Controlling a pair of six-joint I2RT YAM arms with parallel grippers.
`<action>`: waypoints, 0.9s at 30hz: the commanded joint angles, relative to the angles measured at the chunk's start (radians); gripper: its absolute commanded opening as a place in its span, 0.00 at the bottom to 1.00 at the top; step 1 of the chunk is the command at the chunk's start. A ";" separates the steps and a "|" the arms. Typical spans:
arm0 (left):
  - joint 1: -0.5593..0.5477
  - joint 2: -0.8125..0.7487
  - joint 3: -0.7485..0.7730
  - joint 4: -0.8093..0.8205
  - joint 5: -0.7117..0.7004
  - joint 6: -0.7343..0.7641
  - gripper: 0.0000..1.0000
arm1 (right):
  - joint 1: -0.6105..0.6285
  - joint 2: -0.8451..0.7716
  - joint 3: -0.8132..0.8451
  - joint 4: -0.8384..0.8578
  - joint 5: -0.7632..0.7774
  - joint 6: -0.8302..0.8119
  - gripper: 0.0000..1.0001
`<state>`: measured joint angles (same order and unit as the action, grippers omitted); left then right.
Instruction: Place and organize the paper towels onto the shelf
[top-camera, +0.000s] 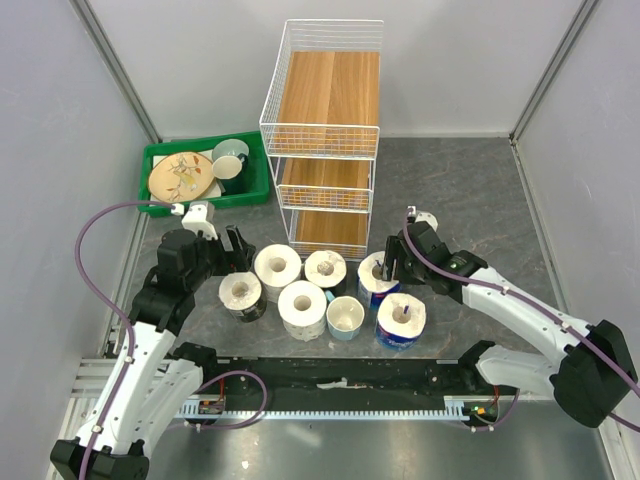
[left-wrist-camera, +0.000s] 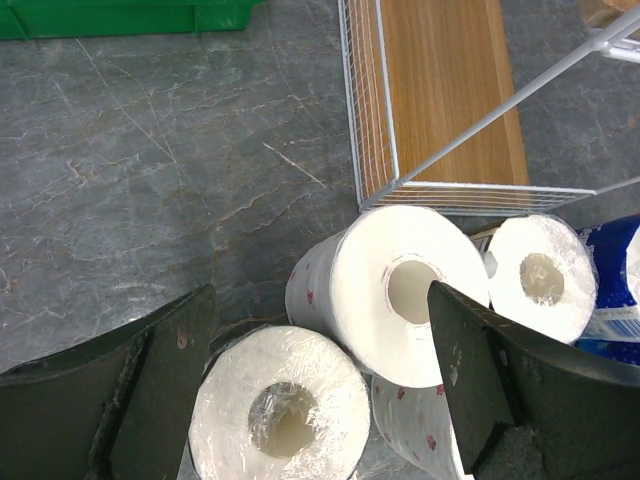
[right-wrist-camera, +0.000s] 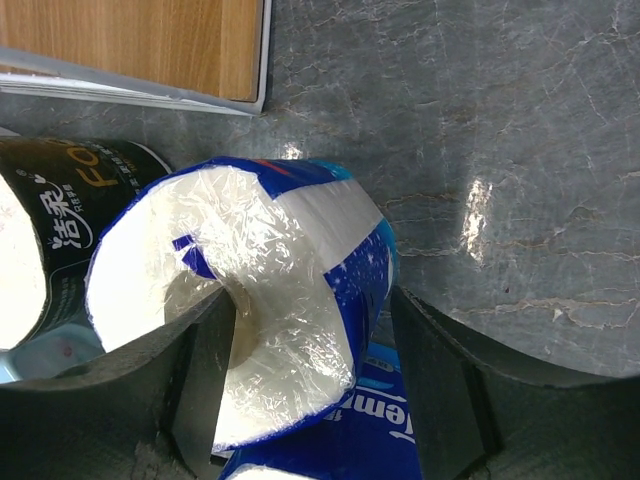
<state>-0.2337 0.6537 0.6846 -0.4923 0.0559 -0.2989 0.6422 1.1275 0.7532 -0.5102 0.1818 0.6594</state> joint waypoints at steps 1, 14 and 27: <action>-0.007 -0.008 -0.003 0.034 0.021 0.038 0.93 | 0.002 0.021 -0.020 0.012 0.022 0.006 0.71; -0.010 -0.011 -0.003 0.035 0.025 0.040 0.93 | 0.004 -0.011 -0.023 0.002 0.059 0.011 0.58; -0.013 -0.008 -0.005 0.035 0.028 0.038 0.93 | 0.002 -0.060 0.079 -0.068 0.208 0.029 0.40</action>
<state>-0.2440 0.6518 0.6804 -0.4919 0.0628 -0.2955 0.6441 1.0824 0.7303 -0.5529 0.2901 0.6846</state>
